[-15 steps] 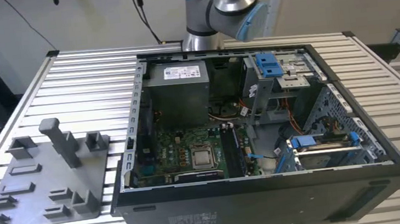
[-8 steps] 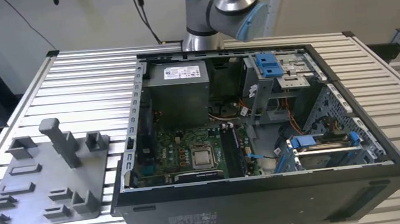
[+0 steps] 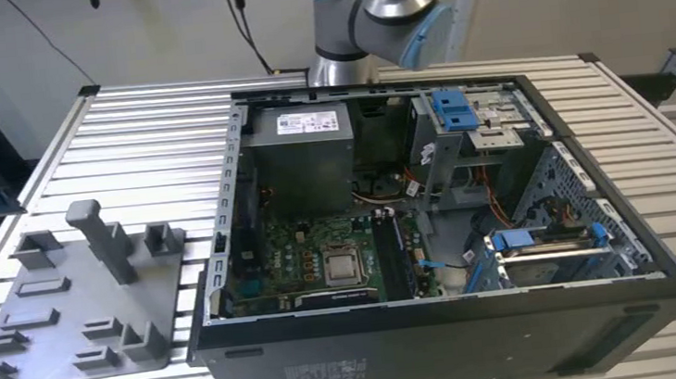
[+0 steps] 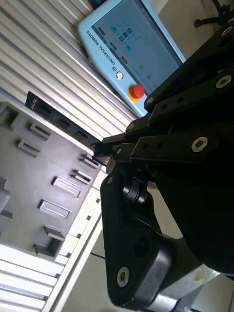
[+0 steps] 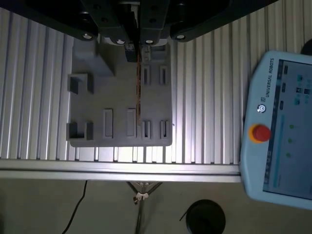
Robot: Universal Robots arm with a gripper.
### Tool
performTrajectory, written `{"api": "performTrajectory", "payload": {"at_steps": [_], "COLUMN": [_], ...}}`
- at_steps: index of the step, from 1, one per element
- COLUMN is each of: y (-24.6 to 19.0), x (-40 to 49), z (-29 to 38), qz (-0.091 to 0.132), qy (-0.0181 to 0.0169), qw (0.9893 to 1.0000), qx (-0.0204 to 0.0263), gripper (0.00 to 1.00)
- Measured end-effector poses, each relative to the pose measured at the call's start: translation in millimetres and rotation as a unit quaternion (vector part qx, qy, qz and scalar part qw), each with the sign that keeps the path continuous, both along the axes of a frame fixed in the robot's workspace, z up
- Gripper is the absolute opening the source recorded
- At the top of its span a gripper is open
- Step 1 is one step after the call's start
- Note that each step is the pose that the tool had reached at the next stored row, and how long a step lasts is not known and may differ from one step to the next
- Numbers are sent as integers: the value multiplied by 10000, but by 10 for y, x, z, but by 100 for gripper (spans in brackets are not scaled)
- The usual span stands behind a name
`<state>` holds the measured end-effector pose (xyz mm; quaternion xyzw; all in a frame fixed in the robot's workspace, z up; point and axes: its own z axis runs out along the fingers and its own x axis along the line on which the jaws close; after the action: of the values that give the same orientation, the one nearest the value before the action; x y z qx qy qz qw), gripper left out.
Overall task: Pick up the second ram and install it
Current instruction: 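Pick up the second ram and move it above second insertion slot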
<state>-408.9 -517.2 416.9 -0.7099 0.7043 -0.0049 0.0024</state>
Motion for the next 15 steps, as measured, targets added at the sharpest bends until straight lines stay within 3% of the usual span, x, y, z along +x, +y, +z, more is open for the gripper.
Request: {"api": "performTrajectory", "payload": {"at_steps": [15], "y": [0], "x": [291], "z": [-1], "qz": [0], "qy": [-1], "qw": [10000], "qx": [0], "gripper": [14]}}
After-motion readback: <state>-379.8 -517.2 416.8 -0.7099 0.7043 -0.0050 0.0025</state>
